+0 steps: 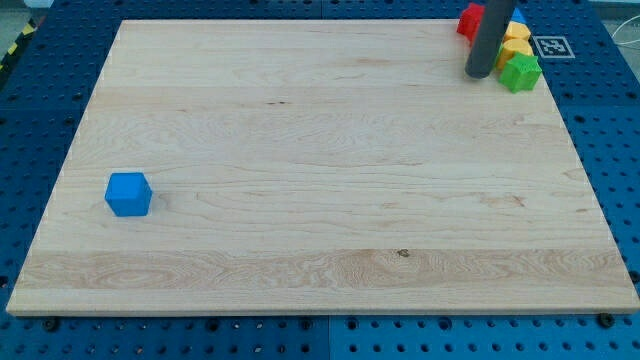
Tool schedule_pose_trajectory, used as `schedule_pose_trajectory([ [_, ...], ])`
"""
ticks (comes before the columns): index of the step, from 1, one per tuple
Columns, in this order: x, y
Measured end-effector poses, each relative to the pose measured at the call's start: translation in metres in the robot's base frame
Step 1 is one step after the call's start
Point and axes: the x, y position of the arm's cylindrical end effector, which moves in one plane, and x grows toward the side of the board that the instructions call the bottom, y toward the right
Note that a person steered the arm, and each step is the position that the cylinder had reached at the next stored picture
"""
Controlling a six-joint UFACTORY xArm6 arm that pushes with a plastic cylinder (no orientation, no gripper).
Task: Slide the blue cube towards the green circle
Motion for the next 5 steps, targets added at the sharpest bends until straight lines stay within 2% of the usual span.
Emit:
schedule_pose_trajectory([
  [2,0.084,-0.029],
  [3,0.114,-0.071],
  [5,0.153,-0.199],
])
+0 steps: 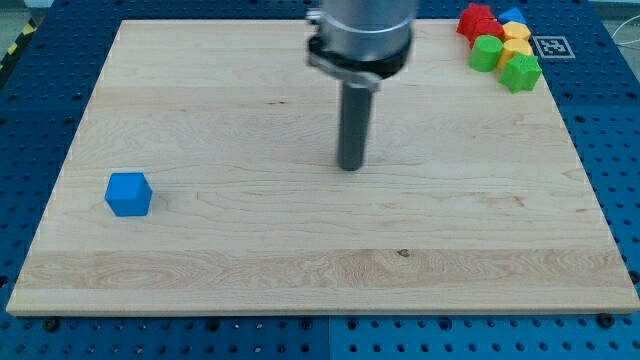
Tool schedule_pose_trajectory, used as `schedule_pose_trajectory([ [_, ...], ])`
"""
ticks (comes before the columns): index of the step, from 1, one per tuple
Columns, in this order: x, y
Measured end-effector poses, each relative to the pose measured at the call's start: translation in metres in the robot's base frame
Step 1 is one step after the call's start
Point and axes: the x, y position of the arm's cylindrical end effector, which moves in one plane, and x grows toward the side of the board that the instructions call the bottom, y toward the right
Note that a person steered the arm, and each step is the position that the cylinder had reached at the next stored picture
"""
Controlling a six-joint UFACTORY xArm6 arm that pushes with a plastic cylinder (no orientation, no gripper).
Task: Slide the blue cube towards the green circle
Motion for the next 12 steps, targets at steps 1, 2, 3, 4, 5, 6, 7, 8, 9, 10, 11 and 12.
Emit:
schedule_pose_trajectory([
  [1,0.018,-0.053],
  [2,0.055,-0.098],
  [3,0.098,-0.134],
  [4,0.113,-0.185],
  [5,0.103,-0.244],
  [6,0.079,-0.277],
  [7,0.055,-0.279],
  [8,0.047,-0.269],
  [9,0.047,-0.240],
  [10,0.047,-0.205],
  [11,0.047,-0.167],
  [12,0.047,-0.127],
])
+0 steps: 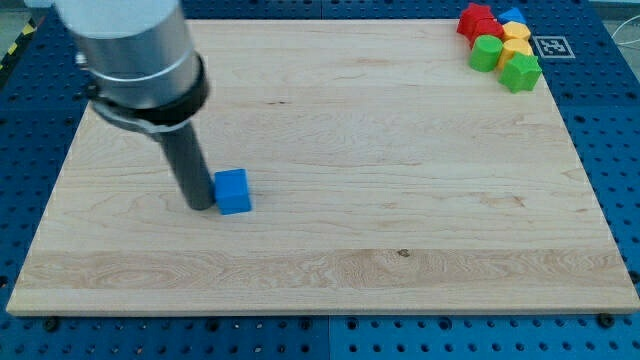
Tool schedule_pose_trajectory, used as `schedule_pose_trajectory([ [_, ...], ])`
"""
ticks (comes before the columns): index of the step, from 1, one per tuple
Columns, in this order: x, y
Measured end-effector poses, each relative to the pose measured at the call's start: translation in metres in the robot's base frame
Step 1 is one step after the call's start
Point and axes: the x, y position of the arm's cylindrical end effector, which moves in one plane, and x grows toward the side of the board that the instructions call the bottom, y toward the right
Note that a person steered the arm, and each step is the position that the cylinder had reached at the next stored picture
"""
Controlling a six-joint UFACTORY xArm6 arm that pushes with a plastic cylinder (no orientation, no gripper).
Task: Slide the blue cube towards the green circle
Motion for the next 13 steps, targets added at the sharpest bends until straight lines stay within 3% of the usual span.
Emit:
schedule_pose_trajectory([
  [3,0.010,0.123],
  [5,0.005,0.173],
  [9,-0.024,0.137],
  [13,-0.095,0.232],
])
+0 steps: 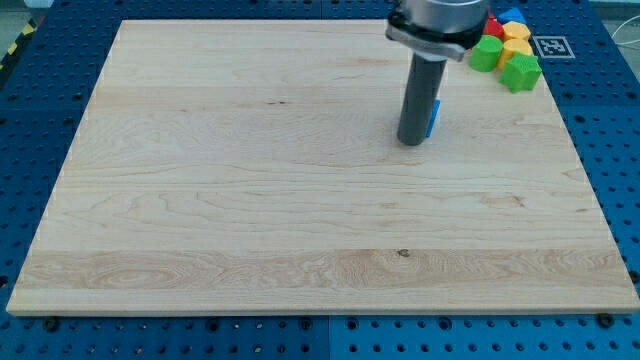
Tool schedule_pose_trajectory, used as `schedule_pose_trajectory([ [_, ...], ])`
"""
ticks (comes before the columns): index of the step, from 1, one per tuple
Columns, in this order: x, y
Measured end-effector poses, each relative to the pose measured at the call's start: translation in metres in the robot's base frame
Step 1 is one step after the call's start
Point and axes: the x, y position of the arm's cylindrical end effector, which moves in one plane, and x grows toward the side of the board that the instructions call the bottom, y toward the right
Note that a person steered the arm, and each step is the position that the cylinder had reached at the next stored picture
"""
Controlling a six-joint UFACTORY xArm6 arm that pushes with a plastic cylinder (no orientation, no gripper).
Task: Slide the blue cube towards the green circle
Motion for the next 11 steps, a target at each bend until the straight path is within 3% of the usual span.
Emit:
schedule_pose_trajectory([
  [4,-0.064,0.080],
  [6,-0.043,0.051],
  [8,-0.054,0.011],
  [9,-0.071,0.012],
  [11,-0.080,0.070],
])
